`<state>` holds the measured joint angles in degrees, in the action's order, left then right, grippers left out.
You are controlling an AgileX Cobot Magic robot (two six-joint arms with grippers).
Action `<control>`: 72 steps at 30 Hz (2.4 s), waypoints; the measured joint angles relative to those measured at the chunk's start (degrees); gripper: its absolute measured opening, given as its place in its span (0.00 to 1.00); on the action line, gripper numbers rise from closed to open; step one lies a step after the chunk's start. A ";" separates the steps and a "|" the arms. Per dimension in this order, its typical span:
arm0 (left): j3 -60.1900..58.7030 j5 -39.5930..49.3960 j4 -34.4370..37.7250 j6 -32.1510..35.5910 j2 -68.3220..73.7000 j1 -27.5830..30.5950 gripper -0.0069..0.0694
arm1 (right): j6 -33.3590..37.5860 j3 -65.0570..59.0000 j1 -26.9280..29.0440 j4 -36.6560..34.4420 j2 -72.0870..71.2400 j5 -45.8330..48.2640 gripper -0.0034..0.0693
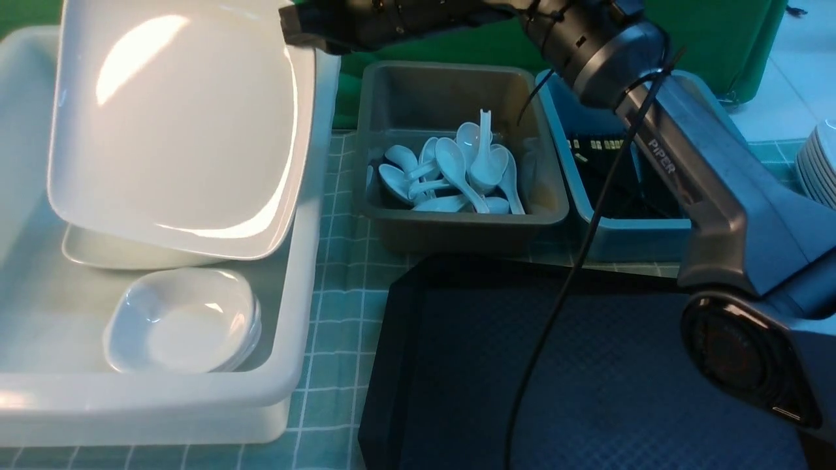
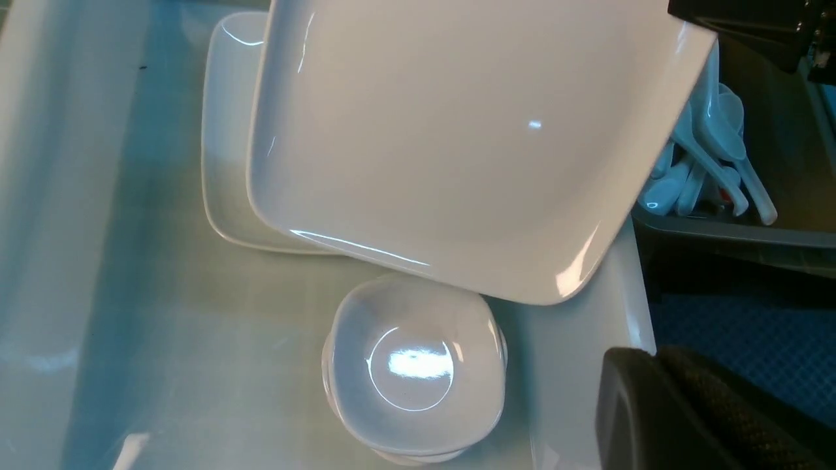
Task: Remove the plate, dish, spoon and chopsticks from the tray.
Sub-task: Use the right arm to put the plate into the large storage box on the left
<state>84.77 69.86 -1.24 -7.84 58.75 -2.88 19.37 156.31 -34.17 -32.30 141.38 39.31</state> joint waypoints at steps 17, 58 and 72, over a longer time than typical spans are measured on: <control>0.00 0.00 0.51 0.67 0.00 0.00 0.10 | -5.69 0.00 -2.06 7.60 -0.05 -0.67 0.12; 0.00 0.00 1.24 3.34 0.00 0.00 0.10 | -13.69 0.56 -4.34 16.87 -7.24 1.13 0.12; 0.00 0.00 0.93 4.68 0.00 0.00 0.10 | -11.34 0.67 -1.06 17.82 -12.58 13.37 0.12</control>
<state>84.77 69.86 -0.31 -3.16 58.75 -2.88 8.03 156.99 -35.23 -14.48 128.81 52.68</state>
